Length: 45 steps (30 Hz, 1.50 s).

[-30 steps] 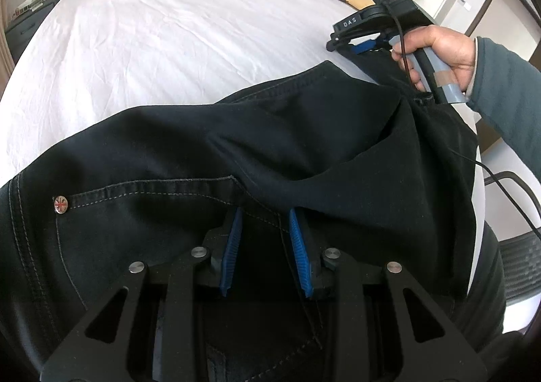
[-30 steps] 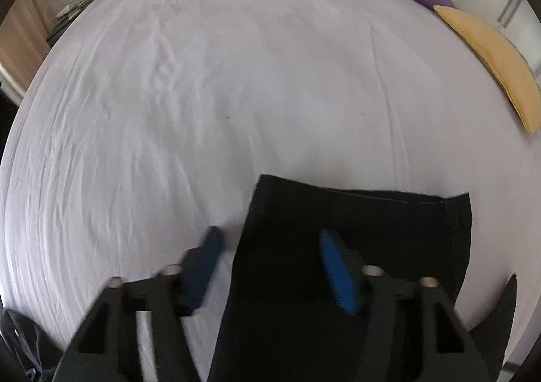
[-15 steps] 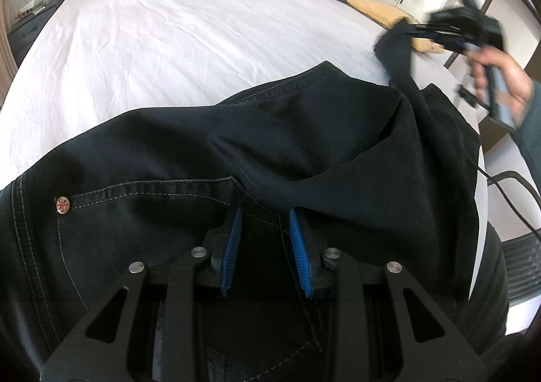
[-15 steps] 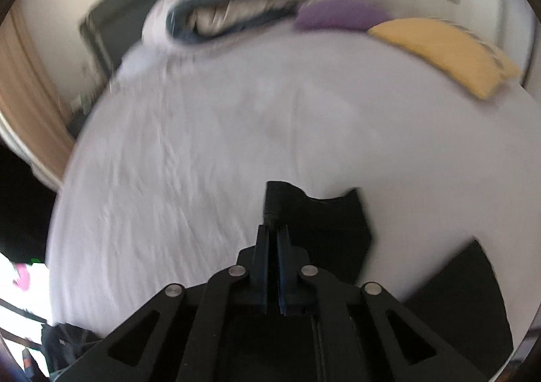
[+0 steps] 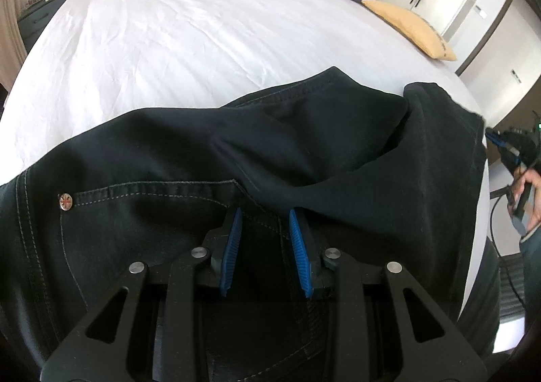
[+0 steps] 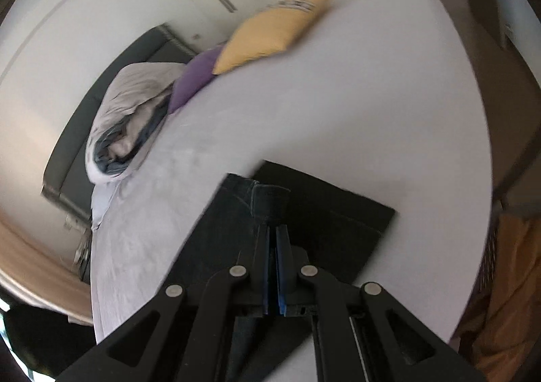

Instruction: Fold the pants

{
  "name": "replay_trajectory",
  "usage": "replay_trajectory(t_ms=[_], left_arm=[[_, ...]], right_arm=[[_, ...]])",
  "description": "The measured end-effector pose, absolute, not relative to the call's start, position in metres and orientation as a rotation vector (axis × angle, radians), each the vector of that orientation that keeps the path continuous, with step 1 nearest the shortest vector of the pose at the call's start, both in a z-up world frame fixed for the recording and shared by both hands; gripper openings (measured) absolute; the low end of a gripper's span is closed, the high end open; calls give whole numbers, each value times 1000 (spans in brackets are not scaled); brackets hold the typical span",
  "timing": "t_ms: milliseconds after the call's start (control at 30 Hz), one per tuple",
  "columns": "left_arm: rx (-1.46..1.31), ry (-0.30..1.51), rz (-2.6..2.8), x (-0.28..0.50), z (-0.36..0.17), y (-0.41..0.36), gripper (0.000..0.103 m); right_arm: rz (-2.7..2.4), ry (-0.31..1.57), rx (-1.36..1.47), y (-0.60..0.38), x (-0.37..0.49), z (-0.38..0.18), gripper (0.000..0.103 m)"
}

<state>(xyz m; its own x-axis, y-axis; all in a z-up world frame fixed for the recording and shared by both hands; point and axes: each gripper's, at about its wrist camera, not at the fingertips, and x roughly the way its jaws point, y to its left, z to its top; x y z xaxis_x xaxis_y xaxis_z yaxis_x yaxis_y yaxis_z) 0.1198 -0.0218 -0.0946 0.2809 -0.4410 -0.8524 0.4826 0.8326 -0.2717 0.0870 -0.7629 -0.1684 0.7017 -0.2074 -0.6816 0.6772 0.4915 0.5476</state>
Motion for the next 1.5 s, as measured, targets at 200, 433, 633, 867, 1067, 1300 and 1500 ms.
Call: replay_trajectory(t_ms=[200,433,633,867,1067,1300,1500], left_arm=[[48,1140,-576,121,-90,-30,31],[81,1127,-583,116,-88,-46,51],[94,1117,-586,113,-91,-52,57],[108,1114,-589,109,-94,-53,59],[108,1114,-590,109,-94,-55,62],[114,1109,-593,108,-95,-60,66],[115,1091,-607,105,-97,-62,71]], right_arm=[[-597,515,987,-769,63,-180,4],[-417,579,1119,-780,76,-200,65],[-416,589,1164,-794,94,-215,63],[-390,662,1146,-806,115,-218,8],[-471,563,1116,-796,86,-204,7],[-542,514,1158,-794,55,-214,8],[-454,394,927,-766,64,-157,8]])
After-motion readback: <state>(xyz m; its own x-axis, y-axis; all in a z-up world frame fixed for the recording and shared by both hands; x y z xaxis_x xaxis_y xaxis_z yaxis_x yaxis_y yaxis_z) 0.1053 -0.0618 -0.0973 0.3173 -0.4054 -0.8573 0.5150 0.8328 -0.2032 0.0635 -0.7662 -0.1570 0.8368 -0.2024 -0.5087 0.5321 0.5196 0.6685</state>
